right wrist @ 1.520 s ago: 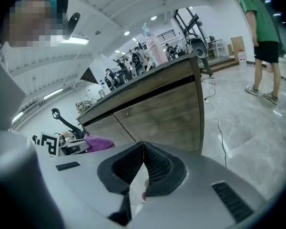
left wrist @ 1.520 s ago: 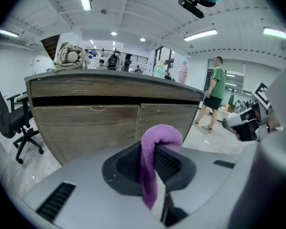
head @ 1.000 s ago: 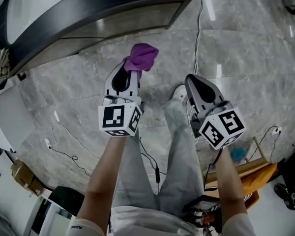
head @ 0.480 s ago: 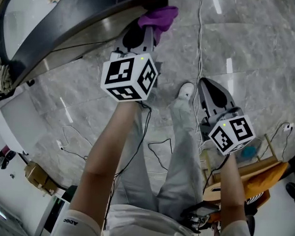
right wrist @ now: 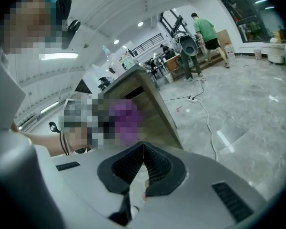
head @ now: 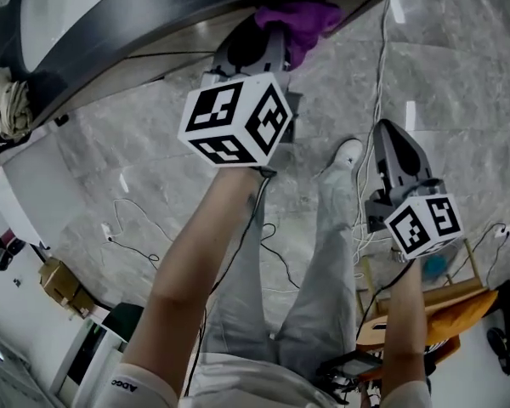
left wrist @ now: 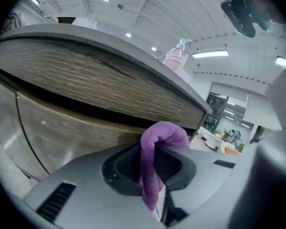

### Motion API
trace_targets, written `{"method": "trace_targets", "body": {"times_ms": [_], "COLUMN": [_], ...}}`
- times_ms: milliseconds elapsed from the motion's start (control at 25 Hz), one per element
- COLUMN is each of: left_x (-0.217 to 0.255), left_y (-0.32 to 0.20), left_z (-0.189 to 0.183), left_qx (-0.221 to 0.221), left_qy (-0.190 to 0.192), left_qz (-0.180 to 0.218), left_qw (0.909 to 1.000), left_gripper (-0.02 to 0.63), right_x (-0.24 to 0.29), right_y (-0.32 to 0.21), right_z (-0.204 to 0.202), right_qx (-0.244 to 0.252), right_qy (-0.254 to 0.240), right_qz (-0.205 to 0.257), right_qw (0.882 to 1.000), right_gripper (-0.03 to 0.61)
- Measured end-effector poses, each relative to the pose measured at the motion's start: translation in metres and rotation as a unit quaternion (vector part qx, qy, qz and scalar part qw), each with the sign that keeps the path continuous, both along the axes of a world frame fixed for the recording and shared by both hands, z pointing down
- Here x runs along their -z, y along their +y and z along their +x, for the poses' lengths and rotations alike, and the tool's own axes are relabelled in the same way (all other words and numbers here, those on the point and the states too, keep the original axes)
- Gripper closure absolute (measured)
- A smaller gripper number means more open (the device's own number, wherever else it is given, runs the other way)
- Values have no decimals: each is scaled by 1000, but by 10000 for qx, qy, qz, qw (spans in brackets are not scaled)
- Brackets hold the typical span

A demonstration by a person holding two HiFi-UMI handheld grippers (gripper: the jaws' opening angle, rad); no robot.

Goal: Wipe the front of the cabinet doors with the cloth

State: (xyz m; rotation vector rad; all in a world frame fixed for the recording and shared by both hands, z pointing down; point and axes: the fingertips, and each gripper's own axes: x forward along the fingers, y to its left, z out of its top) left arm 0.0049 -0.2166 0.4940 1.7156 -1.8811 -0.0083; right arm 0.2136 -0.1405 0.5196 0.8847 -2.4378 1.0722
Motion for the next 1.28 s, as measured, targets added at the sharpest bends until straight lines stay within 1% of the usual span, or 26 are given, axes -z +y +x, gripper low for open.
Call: {"method": "trace_targets", "body": {"times_ms": [200,440,560,600,720,800,880,960,1080,1160,1280], "left_x": [-9,-8,-7,-7,-5,-5,-5,-6,-19,-33,-56], "left_y": [37,73,92,99,117,126,130,124,103,82,48], "left_z": [-60,-118,-148,-158,-184,-192,-187,-165,-105,-59,5], "left_qx": [246,414,734,845,1144,1343,1457,1342,776,407,-36], "left_qy": [-224,-506,-608,-696,-1120,-1261,-1232,-1228,-1214,-1095,-883], "left_qz": [-118,-185,-233,-261,-400,-473,-476,-469,-516,-543,-592], "left_qw": [9994,9977,9952,9936,9863,9817,9805,9822,9882,9917,9943], "left_gripper": [561,561,561,561,561,561,561,561,561,561,561], "right_x": [-3,-16,-19,-19,-16,-14,-12,-11,-11,-14,-24], "right_y": [18,40,41,39,33,28,23,19,14,10,9], "right_z": [-60,-96,-100,-99,-89,-78,-64,-48,-24,-6,19], "right_qx": [469,686,684,674,662,638,591,520,428,385,291], "right_qy": [-24,-43,-49,-53,-52,-36,-18,-3,13,22,49], "right_qz": [80,15,5,16,65,87,93,82,39,3,-108], "right_qw": [9989,9976,9976,9977,9978,9979,9982,9986,9991,9993,9995], "right_gripper": [552,552,552,552,552,552,552,552,552,552,552]}}
